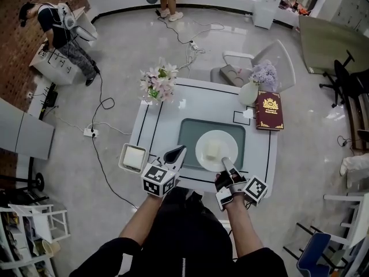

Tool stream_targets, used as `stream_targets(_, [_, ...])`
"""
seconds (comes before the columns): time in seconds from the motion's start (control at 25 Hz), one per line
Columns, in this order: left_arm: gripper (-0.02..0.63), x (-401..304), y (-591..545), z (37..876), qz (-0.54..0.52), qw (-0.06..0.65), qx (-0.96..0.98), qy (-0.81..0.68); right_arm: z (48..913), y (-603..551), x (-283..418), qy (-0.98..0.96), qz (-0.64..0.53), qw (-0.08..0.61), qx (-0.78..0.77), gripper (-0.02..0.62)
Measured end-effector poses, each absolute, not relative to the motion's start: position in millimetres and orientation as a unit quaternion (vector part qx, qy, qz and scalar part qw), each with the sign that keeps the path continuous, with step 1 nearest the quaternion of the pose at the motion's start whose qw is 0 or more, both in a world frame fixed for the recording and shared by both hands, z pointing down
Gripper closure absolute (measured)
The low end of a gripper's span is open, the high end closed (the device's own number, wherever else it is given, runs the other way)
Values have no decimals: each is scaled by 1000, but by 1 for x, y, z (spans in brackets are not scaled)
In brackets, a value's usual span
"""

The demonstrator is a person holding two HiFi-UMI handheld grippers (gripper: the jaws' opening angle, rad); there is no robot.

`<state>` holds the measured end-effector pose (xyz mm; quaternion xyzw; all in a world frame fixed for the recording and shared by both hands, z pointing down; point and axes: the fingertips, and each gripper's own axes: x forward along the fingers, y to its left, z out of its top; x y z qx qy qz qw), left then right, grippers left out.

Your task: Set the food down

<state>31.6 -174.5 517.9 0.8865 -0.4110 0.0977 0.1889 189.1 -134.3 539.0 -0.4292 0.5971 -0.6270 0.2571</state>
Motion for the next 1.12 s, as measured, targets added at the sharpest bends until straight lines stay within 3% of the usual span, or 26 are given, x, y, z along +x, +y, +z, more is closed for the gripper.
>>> stream_targets(1.12, [601,30,-223,572,123,238,880,-392,608,-181,183,574,-646,236,-446,571])
